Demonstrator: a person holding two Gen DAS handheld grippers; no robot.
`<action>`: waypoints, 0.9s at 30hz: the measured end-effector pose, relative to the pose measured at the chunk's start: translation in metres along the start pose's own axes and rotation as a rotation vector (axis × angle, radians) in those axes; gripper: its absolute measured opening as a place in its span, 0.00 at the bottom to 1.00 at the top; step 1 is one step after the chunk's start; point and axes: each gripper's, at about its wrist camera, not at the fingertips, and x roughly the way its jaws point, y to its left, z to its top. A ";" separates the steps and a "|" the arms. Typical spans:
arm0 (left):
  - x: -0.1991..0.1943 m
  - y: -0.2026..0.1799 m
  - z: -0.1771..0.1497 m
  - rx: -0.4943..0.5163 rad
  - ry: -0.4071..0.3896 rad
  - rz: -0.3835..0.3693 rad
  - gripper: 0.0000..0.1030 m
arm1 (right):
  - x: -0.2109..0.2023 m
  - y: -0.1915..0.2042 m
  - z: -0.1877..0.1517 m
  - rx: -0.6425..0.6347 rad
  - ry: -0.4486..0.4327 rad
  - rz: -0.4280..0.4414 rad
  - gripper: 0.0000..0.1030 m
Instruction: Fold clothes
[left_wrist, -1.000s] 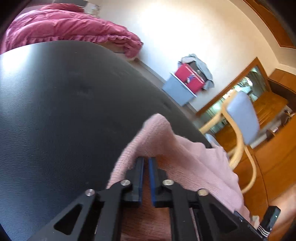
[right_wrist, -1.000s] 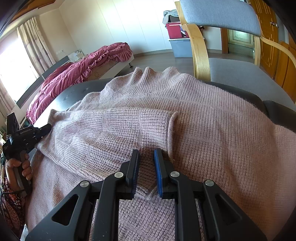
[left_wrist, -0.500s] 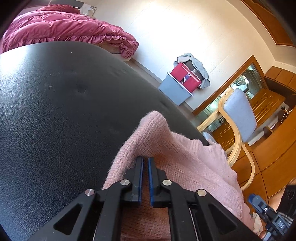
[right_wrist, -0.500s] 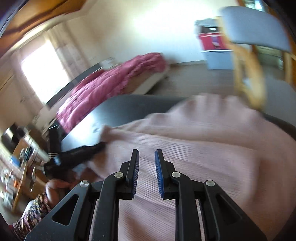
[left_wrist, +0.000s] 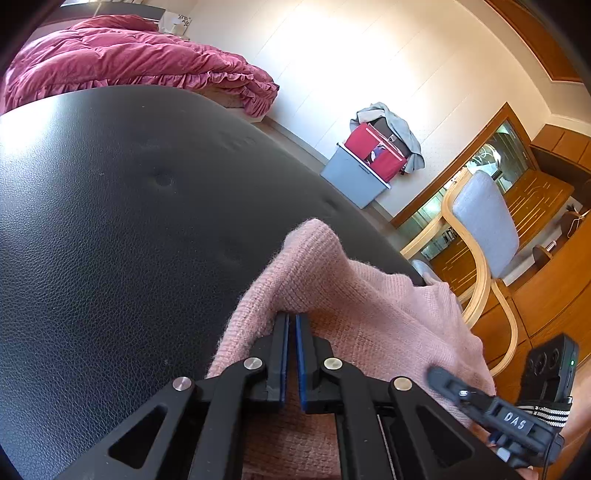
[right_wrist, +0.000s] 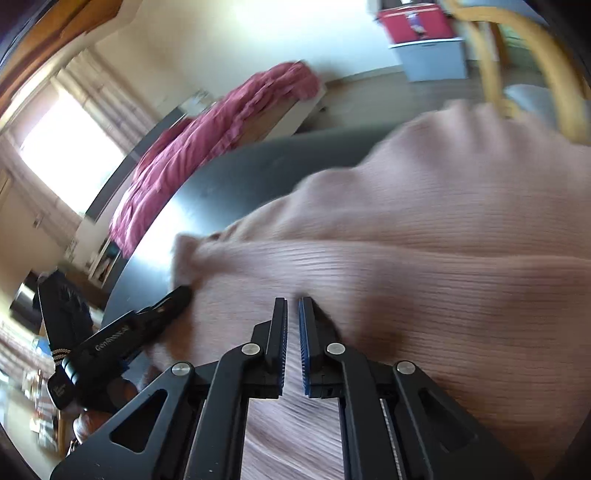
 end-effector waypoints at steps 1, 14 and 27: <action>0.000 0.000 0.000 0.000 0.000 0.000 0.03 | -0.010 -0.011 0.001 0.018 -0.016 -0.016 0.05; -0.001 -0.001 0.000 0.002 -0.001 0.008 0.03 | -0.117 -0.118 -0.009 0.222 -0.220 -0.201 0.04; 0.000 0.000 -0.001 -0.008 -0.004 -0.002 0.03 | 0.000 0.068 -0.024 -0.096 0.064 0.159 0.12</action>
